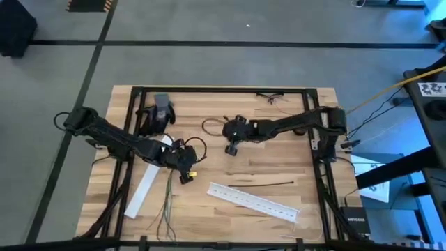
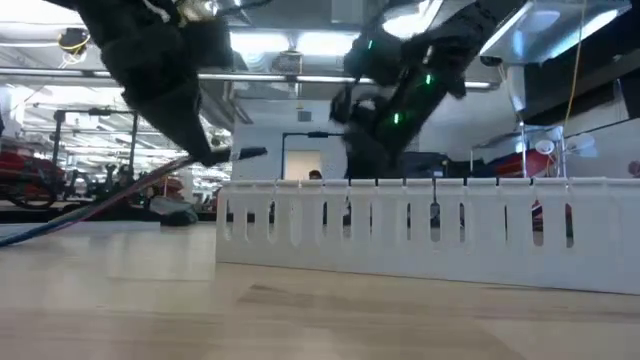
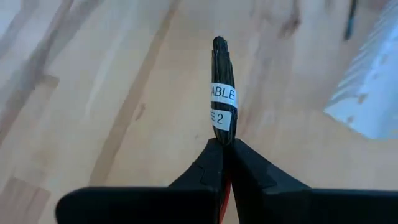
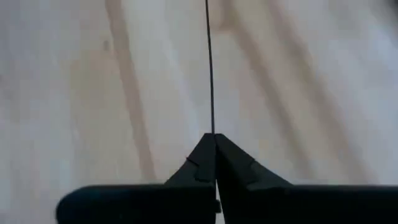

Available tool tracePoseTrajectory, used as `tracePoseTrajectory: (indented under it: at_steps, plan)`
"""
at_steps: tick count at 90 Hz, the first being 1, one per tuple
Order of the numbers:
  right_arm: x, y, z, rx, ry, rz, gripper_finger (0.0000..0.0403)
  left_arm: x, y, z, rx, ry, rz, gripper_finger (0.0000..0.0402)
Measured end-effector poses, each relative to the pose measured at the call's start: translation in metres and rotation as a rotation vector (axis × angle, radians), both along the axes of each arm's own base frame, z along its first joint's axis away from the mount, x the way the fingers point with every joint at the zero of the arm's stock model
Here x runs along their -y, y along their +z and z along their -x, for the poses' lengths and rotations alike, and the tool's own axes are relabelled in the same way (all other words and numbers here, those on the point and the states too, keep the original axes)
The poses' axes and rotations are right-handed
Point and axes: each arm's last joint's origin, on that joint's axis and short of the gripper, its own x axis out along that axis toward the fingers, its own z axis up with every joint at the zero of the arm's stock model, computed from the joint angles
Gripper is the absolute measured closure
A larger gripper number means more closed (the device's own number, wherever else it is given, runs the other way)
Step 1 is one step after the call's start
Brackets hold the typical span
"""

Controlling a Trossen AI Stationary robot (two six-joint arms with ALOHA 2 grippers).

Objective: Ziptie cables
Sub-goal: Wrap the cables together using the top zip tie

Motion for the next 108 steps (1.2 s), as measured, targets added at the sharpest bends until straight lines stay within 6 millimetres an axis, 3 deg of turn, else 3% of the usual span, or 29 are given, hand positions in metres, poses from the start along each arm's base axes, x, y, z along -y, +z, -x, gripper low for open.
tracePoseTrajectory:
  at_steps: [13,22,40,59,108]
  plan:
    - [0.005,0.036,0.010,0.185,0.042,-0.076,0.0403,-0.002,-0.002,0.000,0.004,0.034,-0.053,0.0391]
    - [0.002,0.050,0.013,0.359,0.101,-0.151,0.0403,-0.005,-0.003,-0.001,0.008,0.035,-0.102,0.0391]
    - [-0.007,0.046,0.008,0.549,0.149,-0.250,0.0403,-0.010,0.006,-0.015,0.120,-0.030,-0.171,0.0391]
    - [-0.021,0.035,-0.004,0.599,0.183,-0.276,0.0403,-0.019,0.012,-0.024,0.185,-0.035,-0.202,0.0391]
    - [-0.023,0.026,-0.015,0.679,0.171,-0.278,0.0403,-0.021,0.018,-0.030,0.261,-0.062,-0.231,0.0391]
